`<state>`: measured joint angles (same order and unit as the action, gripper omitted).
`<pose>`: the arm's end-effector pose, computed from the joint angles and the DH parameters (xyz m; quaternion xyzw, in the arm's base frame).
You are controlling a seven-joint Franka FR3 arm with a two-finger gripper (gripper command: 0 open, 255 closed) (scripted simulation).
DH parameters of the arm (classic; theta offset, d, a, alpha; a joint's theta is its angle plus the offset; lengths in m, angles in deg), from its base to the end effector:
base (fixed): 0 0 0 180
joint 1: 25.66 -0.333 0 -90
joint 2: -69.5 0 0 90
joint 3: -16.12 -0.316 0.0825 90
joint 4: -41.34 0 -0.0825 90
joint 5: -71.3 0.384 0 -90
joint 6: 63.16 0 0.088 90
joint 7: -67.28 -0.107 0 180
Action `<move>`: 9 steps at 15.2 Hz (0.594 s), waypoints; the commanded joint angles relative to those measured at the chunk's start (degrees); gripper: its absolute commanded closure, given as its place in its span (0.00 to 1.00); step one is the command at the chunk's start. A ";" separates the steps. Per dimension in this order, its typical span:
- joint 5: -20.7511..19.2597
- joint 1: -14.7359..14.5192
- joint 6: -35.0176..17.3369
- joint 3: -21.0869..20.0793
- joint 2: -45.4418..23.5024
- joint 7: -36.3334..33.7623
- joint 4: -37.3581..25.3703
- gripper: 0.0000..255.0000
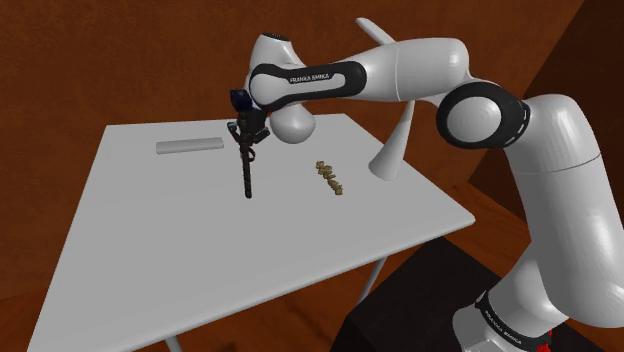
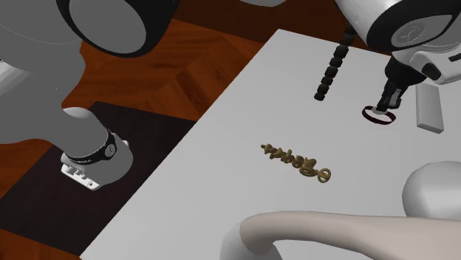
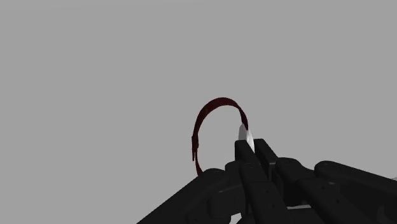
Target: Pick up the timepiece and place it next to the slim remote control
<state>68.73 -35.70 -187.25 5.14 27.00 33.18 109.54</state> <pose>0.7364 0.2343 0.3745 -0.9824 0.1349 -0.0897 0.0931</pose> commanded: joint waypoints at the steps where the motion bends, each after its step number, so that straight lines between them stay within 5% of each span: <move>1: -0.04 0.04 -1.24 0.05 -0.45 0.06 0.80 1.00; 9: -0.06 0.05 -1.85 0.07 -0.68 0.08 1.18 1.00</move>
<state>68.67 -35.66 -189.10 5.21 26.32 33.26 110.71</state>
